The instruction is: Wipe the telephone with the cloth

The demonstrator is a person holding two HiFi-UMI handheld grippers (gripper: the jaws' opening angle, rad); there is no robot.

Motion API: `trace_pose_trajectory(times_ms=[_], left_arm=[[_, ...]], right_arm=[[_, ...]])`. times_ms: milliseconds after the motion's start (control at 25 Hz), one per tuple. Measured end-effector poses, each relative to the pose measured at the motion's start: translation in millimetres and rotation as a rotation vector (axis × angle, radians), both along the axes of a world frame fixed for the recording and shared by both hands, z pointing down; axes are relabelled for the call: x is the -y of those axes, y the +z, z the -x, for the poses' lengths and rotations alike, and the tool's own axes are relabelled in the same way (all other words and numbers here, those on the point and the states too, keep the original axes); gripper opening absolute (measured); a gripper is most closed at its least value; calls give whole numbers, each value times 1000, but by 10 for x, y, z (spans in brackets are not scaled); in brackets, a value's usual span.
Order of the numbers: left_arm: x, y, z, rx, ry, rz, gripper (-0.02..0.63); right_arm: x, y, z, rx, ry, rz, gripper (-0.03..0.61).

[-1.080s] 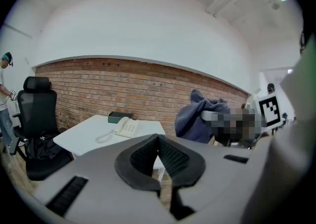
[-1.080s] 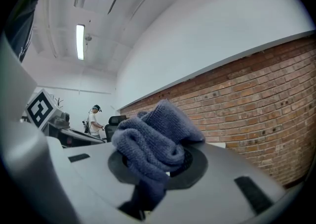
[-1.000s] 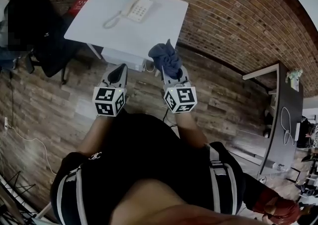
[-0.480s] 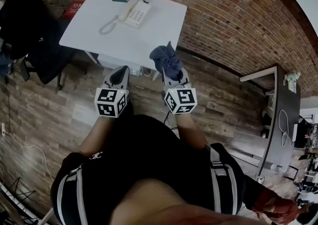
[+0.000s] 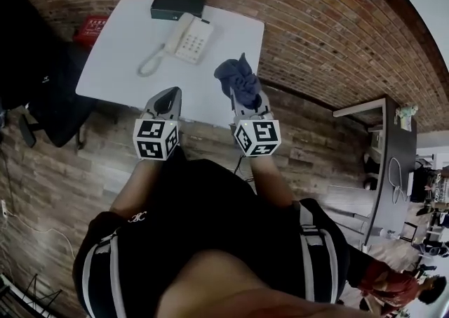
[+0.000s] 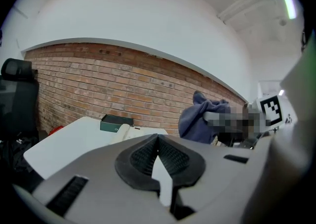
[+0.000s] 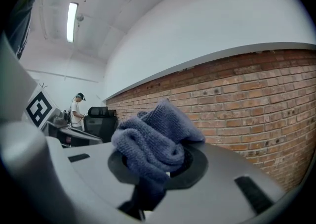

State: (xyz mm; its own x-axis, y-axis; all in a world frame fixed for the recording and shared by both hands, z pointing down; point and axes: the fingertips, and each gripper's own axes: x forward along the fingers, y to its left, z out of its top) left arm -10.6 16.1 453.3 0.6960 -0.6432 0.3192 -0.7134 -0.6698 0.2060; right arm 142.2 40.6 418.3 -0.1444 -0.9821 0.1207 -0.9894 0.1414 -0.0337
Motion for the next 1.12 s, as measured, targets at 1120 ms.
trace_pose_trajectory(times_ms=[1120], left_arm=[[1880, 179, 295, 86, -157, 94, -8]], right_arm=[[2865, 483, -135, -44, -109, 128, 54]])
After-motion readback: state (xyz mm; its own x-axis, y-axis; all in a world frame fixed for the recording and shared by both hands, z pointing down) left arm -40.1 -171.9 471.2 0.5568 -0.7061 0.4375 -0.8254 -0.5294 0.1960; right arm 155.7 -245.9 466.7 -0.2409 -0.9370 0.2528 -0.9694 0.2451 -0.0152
